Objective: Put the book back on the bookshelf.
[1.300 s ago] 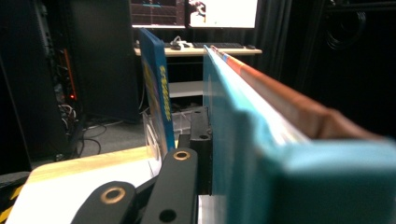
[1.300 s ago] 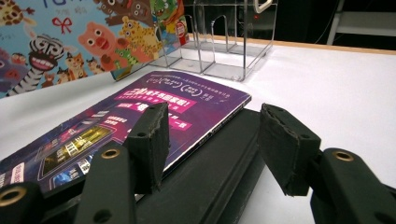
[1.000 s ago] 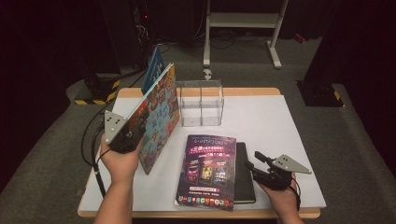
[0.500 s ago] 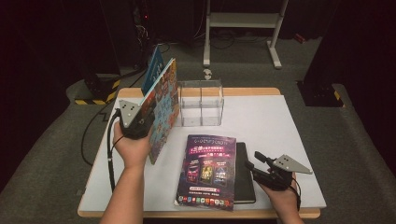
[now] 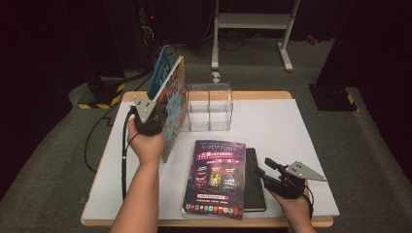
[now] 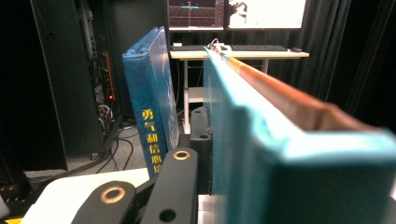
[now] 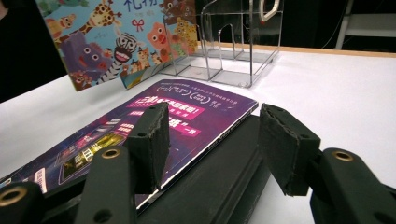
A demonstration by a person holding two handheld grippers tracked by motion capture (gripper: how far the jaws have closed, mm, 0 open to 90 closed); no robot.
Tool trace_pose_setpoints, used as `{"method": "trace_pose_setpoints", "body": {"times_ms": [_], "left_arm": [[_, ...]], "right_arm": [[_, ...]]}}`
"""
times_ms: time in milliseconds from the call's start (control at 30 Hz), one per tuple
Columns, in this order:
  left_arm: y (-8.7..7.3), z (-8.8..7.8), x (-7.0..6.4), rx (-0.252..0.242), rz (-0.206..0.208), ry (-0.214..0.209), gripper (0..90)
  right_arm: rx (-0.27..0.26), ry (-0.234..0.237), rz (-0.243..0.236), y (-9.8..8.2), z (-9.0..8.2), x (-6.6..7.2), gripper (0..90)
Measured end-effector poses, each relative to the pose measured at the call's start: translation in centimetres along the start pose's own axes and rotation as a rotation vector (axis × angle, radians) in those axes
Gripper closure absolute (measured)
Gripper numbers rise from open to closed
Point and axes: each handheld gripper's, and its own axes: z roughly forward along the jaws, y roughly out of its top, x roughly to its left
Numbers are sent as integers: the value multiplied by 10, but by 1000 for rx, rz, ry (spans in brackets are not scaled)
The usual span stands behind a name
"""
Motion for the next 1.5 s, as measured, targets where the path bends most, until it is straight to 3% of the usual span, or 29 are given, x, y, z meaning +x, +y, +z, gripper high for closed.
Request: {"method": "trace_pose_setpoints", "body": {"times_ms": [233, 500, 933, 1167, 1500], "left_arm": [[-8, 7, -3, 0, 18, 7, 811], [-15, 11, -1, -11, 9, 14, 810], [-22, -5, 5, 4, -5, 3, 804], [-27, -13, 7, 15, 7, -3, 799], [-24, -16, 12, 36, -5, -11, 796]], "right_arm": [[1, 5, 0, -1, 0, 0, 436], [-2, 10, -5, -1, 0, 2, 436], [4, 13, -6, -2, 0, 4, 436], [18, 12, -16, -5, 2, 5, 436], [31, 11, -28, -6, 5, 8, 435]]}}
